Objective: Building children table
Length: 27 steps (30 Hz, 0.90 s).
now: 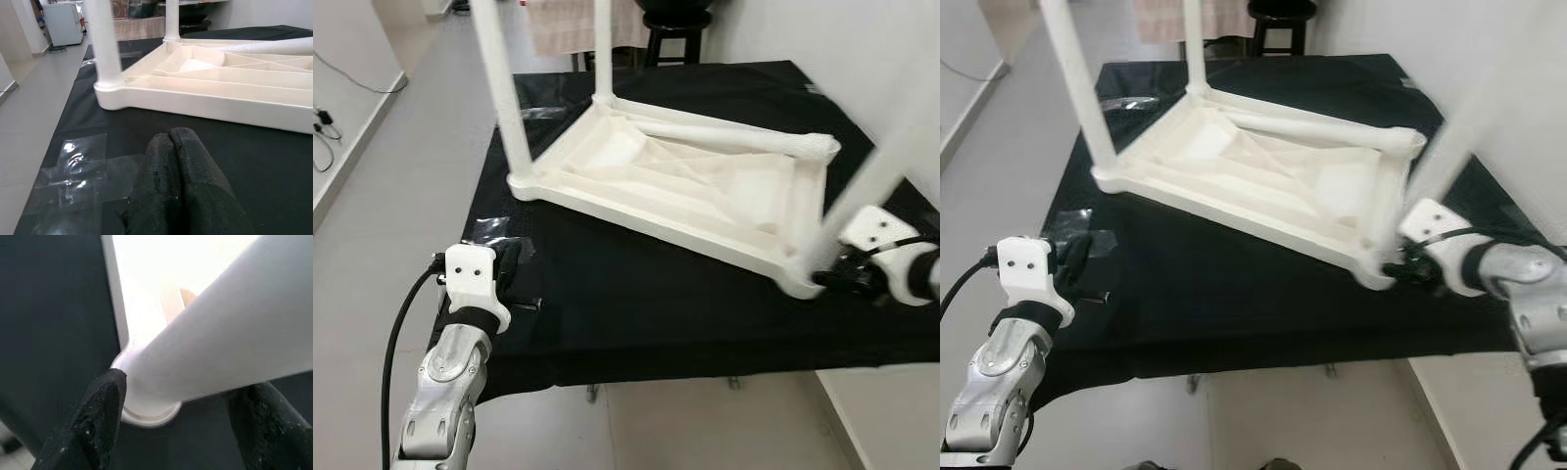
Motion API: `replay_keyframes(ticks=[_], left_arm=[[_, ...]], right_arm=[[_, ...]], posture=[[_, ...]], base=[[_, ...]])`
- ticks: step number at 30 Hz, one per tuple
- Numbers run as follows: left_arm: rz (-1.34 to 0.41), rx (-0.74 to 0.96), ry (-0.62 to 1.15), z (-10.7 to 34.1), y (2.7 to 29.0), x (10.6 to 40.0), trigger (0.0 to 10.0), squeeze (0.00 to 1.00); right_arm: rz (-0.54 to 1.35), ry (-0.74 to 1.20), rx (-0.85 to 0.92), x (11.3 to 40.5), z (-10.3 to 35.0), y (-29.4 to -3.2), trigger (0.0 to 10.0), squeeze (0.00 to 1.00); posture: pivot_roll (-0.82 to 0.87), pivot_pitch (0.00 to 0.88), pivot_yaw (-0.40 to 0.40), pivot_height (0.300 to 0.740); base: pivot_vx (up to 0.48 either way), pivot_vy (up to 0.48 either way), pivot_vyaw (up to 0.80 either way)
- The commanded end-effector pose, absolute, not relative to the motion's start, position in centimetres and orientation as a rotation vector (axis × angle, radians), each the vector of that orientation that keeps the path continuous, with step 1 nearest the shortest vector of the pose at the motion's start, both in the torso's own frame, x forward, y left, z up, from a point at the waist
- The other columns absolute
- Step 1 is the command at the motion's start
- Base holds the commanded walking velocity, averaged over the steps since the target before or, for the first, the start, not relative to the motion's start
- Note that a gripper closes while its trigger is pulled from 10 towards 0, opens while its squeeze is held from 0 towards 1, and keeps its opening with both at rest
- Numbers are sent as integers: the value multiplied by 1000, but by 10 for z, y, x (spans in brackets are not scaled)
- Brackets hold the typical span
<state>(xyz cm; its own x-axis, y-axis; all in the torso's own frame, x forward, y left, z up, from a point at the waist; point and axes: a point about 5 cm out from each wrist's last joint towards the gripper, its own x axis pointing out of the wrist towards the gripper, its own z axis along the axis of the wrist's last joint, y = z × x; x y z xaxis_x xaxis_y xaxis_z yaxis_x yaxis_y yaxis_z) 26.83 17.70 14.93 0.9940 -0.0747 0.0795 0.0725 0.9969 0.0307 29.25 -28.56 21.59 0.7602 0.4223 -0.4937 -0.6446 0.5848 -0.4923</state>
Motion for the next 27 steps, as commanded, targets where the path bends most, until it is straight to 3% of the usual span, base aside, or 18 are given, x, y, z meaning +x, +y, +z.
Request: replay_keyframes(ticks=[1, 7, 8, 11, 14, 20, 24, 27], left_arm=[[-72, 31, -71, 147, 179, 268, 10000, 0], [-70, 34, -71, 147, 179, 269, 10000, 0], [-68, 37, -72, 148, 179, 268, 10000, 0], [-66, 39, -72, 148, 180, 268, 10000, 0], [-64, 42, -74, 149, 180, 268, 10000, 0], [-58, 44, -74, 149, 179, 266, 10000, 0], [-55, 42, -74, 149, 179, 265, 10000, 0], [-55, 42, -71, 149, 178, 264, 10000, 0]], right_arm=[[786, 222, -662, 293, 222, -256, 10000, 0], [912, 159, -610, 293, 217, -225, 10000, 0], [1059, 104, -587, 294, 209, -183, 10000, 0], [1140, 69, -577, 293, 207, -160, 10000, 0], [1154, -27, -555, 302, 210, -121, 10000, 0], [1207, -87, -535, 302, 216, -98, 10000, 0], [1237, -55, -574, 303, 215, -108, 10000, 0], [1325, 42, -650, 300, 213, -133, 10000, 0]], posture=[[-21, 102, -10, 740], [-15, 105, -10, 740], [1, 109, -10, 740], [2, 109, -11, 740], [14, 114, -16, 740], [20, 121, -22, 740], [16, 127, -23, 740], [15, 136, -21, 740]], base=[[0, 0, 0], [0, 0, 0], [0, 0, 0], [0, 0, 0], [0, 0, 0], [0, 0, 0], [0, 0, 0], [0, 0, 0]])
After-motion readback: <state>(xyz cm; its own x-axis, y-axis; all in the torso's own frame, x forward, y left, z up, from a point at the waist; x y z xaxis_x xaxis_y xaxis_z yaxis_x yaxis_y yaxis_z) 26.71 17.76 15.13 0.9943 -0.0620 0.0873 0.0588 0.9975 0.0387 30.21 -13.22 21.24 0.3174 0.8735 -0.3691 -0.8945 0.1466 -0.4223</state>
